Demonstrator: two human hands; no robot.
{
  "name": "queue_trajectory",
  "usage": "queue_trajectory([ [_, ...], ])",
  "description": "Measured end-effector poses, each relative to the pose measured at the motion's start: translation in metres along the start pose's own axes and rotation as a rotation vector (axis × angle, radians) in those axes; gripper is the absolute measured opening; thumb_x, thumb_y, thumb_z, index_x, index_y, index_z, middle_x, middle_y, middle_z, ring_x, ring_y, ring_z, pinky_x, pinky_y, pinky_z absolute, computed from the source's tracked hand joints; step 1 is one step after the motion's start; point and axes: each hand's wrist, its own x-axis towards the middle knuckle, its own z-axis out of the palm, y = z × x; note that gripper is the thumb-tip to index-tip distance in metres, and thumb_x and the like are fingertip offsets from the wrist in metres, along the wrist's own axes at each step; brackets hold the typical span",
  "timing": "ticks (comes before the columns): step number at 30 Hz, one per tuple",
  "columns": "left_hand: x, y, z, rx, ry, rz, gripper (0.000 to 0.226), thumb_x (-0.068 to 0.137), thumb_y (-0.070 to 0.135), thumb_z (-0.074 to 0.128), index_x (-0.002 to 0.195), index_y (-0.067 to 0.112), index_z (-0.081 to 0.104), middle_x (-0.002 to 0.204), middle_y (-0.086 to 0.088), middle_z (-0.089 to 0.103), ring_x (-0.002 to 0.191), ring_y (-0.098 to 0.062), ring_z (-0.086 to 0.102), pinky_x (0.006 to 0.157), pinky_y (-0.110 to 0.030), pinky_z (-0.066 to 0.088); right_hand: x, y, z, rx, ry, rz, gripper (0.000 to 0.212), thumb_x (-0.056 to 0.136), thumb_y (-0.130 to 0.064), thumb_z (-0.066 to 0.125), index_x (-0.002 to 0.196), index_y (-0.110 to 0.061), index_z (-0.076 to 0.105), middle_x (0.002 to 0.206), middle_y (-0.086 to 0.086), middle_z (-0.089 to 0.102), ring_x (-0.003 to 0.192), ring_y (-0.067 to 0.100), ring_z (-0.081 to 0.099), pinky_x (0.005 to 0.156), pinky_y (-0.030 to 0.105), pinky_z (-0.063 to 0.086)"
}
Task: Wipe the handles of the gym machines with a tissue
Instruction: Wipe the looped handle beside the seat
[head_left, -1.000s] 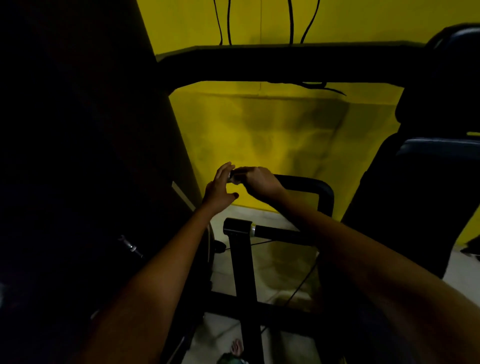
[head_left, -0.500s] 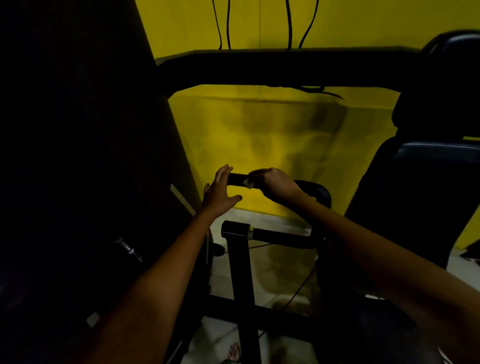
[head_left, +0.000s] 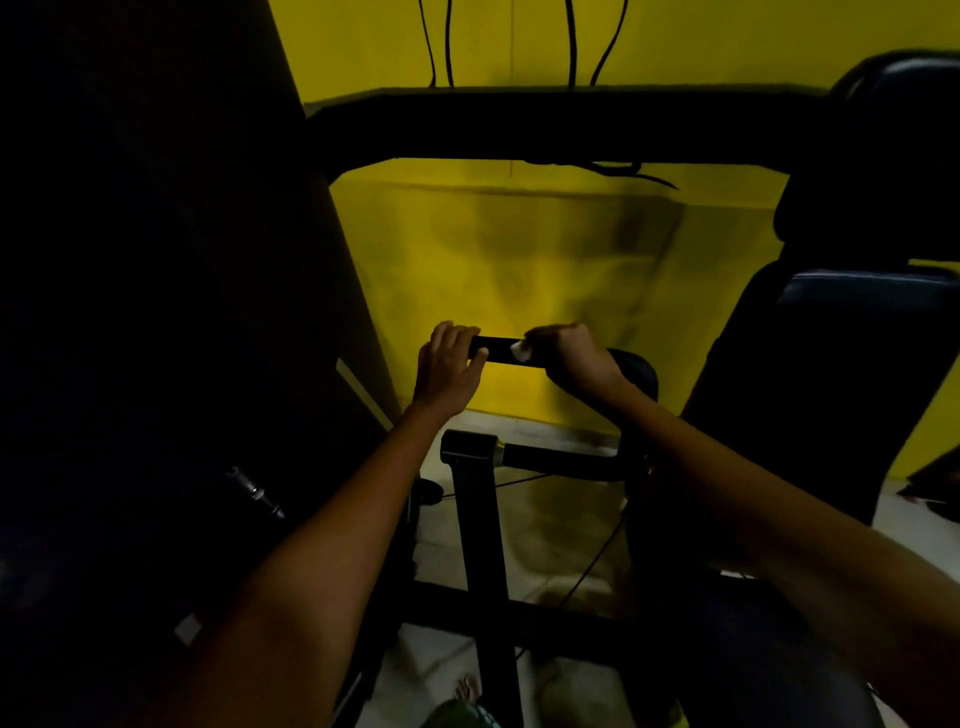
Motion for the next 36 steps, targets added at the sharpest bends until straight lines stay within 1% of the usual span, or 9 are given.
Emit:
queue_trajectory([
  [2,-0.004,0.003,0.003,0.020,0.030,-0.008,0.039,0.099,0.029,0.044,0.128,0.005,0.052,0.133,-0.012,0.051,0.136,-0.028,0.031,0.098,-0.042,0.034,0.017,-0.006,0.006,0.004,-0.017,0.085,0.019,0.093,-0.010,0.054,0.093,0.003,0.068,0.094,0.020,0.068,0.081,0.029,0.062,0.063,0.034,0.039],
  [5,-0.005,0.008,0.005,0.034,0.049,-0.039,0.041,0.099,0.029,0.043,0.133,0.007,0.048,0.135,-0.011,0.049,0.138,-0.027,0.027,0.096,-0.042,0.037,0.022,-0.016,0.018,-0.020,-0.015,0.081,0.021,0.094,-0.013,0.053,0.081,-0.001,0.064,0.083,0.018,0.064,0.078,0.031,0.061,0.060,0.033,0.037],
  [9,-0.009,0.005,0.002,0.122,-0.039,0.000,0.060,0.094,0.047,0.022,0.145,0.019,0.036,0.138,-0.008,0.044,0.140,-0.027,0.022,0.095,-0.045,0.037,-0.007,0.005,0.003,0.007,-0.037,-0.079,0.019,0.087,0.006,0.055,0.094,-0.001,0.071,0.103,0.014,0.069,0.093,0.026,0.066,0.070,0.037,0.050],
  [14,-0.006,0.009,-0.003,0.141,-0.092,-0.025,0.042,0.102,0.035,0.034,0.140,0.022,0.041,0.139,-0.006,0.039,0.141,-0.024,0.015,0.098,-0.045,0.032,0.010,0.002,0.004,-0.059,-0.002,0.066,0.018,0.093,-0.009,0.053,0.091,0.001,0.068,0.090,0.018,0.067,0.082,0.032,0.063,0.064,0.040,0.046],
  [17,-0.007,0.016,-0.006,0.153,-0.089,-0.033,0.038,0.102,0.031,0.036,0.136,0.017,0.044,0.139,-0.008,0.039,0.140,-0.025,0.016,0.096,-0.045,0.036,0.004,-0.009,0.014,-0.094,0.020,-0.015,0.016,0.093,-0.004,0.050,0.092,-0.001,0.065,0.093,0.015,0.064,0.083,0.032,0.061,0.057,0.032,0.033],
  [21,-0.006,0.020,-0.005,0.136,-0.122,-0.083,0.039,0.102,0.033,0.036,0.136,0.016,0.042,0.143,-0.008,0.036,0.142,-0.025,0.011,0.100,-0.046,0.035,-0.023,0.014,-0.005,-0.074,0.030,-0.055,0.025,0.092,0.002,0.049,0.106,-0.006,0.068,0.112,0.008,0.066,0.089,0.029,0.064,0.051,0.027,0.033],
  [28,-0.001,0.030,-0.005,0.069,-0.153,-0.196,0.042,0.101,0.039,0.036,0.134,0.014,0.044,0.146,-0.009,0.034,0.145,-0.025,0.006,0.107,-0.047,0.031,-0.010,-0.005,0.004,-0.149,0.090,0.144,0.020,0.095,-0.009,0.048,0.103,0.000,0.064,0.099,0.017,0.064,0.089,0.033,0.061,0.064,0.037,0.045],
  [33,0.001,0.031,-0.010,0.055,-0.203,-0.219,0.041,0.101,0.040,0.037,0.132,0.014,0.045,0.148,-0.008,0.033,0.145,-0.024,0.005,0.109,-0.048,0.026,-0.035,0.016,0.003,-0.117,0.148,0.037,0.019,0.095,-0.008,0.049,0.102,-0.008,0.067,0.100,0.012,0.067,0.083,0.032,0.063,0.055,0.028,0.031],
  [36,0.001,0.036,-0.008,0.045,-0.208,-0.219,0.041,0.099,0.041,0.040,0.129,0.013,0.044,0.151,-0.004,0.030,0.146,-0.022,0.000,0.112,-0.052,0.014,-0.039,0.028,-0.006,-0.120,0.190,0.073,0.022,0.097,-0.016,0.049,0.100,-0.008,0.069,0.098,0.013,0.068,0.082,0.031,0.064,0.055,0.030,0.036],
])
